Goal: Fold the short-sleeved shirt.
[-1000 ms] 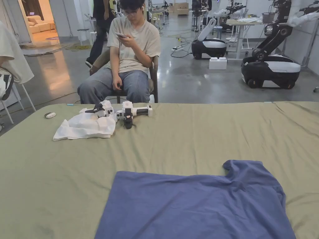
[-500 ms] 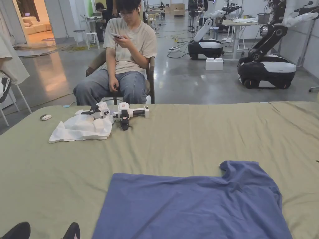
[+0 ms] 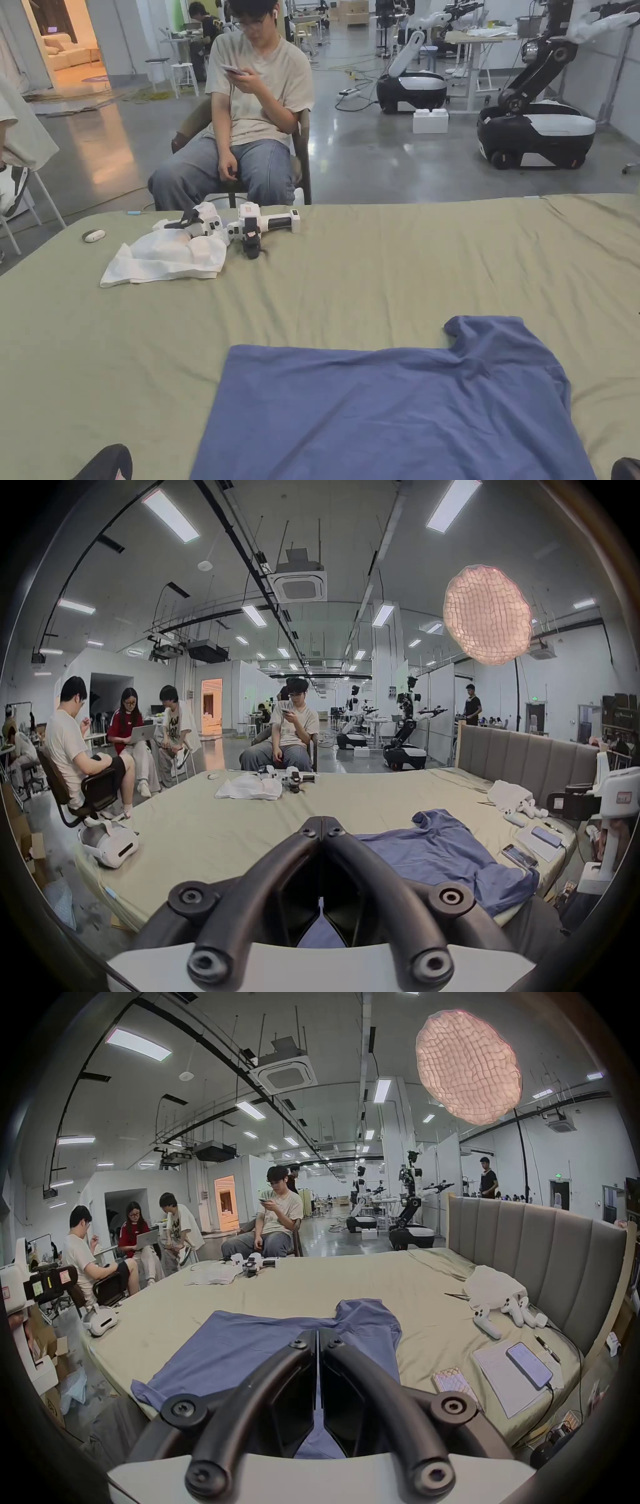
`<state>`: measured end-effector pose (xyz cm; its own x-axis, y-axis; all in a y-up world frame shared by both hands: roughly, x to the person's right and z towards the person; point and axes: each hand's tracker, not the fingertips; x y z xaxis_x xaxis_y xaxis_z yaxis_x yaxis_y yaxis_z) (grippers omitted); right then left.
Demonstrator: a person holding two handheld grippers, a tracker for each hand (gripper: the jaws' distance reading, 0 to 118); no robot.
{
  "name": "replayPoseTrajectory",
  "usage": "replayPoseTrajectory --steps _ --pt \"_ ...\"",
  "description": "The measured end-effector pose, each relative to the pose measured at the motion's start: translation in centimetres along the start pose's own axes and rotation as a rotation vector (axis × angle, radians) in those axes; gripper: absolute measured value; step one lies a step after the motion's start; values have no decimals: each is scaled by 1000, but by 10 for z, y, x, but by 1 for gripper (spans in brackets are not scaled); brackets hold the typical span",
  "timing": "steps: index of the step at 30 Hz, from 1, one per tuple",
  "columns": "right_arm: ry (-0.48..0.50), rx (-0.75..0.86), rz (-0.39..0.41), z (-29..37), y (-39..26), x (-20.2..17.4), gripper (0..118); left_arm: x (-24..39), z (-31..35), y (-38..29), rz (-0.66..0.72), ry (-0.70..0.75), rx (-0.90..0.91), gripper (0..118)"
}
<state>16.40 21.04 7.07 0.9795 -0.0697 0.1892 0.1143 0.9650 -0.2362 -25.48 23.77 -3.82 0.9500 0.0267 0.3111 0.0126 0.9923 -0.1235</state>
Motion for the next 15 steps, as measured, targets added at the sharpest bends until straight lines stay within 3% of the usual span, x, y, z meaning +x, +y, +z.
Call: replayPoseTrajectory --steps 6,7,9,10,15 --pt "2 -36 -17 -3 -11 2 0 -17 -16 -17 18 38 -90 0" --pt "6 -46 -20 -4 -14 3 0 -24 -25 -26 33 41 -153 8" --pt "12 -62 -36 -4 -20 5 0 -40 -48 -51 55 31 -302 58" --pt "23 -75 -56 -4 -23 8 0 -49 -60 -69 62 19 -366 71" --pt "31 -133 -114 -4 -39 18 0 -84 -103 -140 137 66 -677 72"
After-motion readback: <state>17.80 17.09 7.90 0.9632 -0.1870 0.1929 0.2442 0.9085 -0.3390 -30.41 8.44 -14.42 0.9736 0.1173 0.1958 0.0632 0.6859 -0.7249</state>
